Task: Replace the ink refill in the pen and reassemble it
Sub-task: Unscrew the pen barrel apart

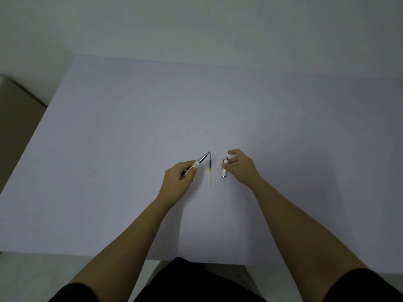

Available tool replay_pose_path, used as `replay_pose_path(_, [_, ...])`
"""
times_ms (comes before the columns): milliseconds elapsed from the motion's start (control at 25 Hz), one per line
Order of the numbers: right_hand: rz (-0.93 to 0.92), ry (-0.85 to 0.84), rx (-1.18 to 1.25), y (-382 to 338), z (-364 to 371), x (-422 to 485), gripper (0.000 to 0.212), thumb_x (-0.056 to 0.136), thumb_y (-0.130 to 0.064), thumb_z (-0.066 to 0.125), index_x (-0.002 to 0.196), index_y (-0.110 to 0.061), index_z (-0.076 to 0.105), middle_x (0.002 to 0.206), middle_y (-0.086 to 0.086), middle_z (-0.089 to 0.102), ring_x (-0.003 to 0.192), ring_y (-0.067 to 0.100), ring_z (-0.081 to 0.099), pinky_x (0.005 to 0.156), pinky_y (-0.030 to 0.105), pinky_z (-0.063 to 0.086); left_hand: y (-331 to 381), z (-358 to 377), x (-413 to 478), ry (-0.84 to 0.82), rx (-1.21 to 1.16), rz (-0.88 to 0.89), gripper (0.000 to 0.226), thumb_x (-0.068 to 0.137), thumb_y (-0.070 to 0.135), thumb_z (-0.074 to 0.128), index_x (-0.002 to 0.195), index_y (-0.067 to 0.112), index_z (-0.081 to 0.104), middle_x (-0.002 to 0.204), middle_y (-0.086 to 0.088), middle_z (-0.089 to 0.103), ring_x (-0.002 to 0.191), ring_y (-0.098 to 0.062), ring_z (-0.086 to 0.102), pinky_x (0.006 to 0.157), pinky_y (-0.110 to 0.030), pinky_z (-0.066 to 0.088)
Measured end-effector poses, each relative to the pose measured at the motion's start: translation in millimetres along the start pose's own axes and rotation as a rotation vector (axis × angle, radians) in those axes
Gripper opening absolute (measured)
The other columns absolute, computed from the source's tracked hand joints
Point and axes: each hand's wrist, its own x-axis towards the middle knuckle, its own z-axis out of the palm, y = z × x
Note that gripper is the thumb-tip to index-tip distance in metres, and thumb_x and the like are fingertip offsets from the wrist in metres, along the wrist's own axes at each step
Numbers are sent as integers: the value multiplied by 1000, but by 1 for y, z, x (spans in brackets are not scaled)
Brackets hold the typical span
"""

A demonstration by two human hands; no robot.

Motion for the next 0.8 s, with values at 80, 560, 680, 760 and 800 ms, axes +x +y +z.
replay_pose_path(80, [6, 52, -9, 1, 7, 0, 33, 80, -13, 68, 111, -7, 61, 93, 7, 64, 83, 15, 58, 78, 22, 42, -2, 0, 1, 11, -13, -18, 22, 91, 29, 51, 101, 44, 63, 83, 13, 64, 78, -16, 62, 72, -28, 49])
replay_pose_path(560, [-93, 198, -82, 5, 19, -5, 31, 90, -18, 58, 117, -2, 60, 102, 18, 66, 95, 28, 61, 87, 28, 43, -5, -1, 2, 16, -22, -35, 21, 92, 28, 50, 106, 33, 64, 79, 13, 62, 77, -18, 62, 69, -22, 47])
replay_pose_path(680, [-171, 277, 1, -10, 18, -11, 25, 92, -23, 54, 101, -4, 68, 97, 19, 68, 90, 28, 64, 84, 30, 46, -1, 2, 5, 22, -16, -33, 20, 92, 28, 50, 104, 33, 64, 74, 13, 61, 75, -17, 62, 66, -19, 45])
replay_pose_path(760, [-152, 210, 131, -23, 18, -17, 34, 93, -33, 51, 91, -5, 69, 90, 18, 70, 81, 27, 64, 78, 36, 50, 4, 6, 6, 27, 2, -29, 19, 92, 27, 50, 104, 29, 65, 73, 13, 61, 75, -16, 63, 65, -19, 46])
replay_pose_path(800, [-152, 134, 199, -28, 19, -21, 34, 93, -36, 50, 90, -9, 70, 87, 14, 71, 74, 21, 63, 71, 32, 51, 7, 9, 6, 29, 21, -19, 20, 92, 27, 51, 105, 26, 65, 73, 14, 61, 75, -15, 63, 66, -20, 46])
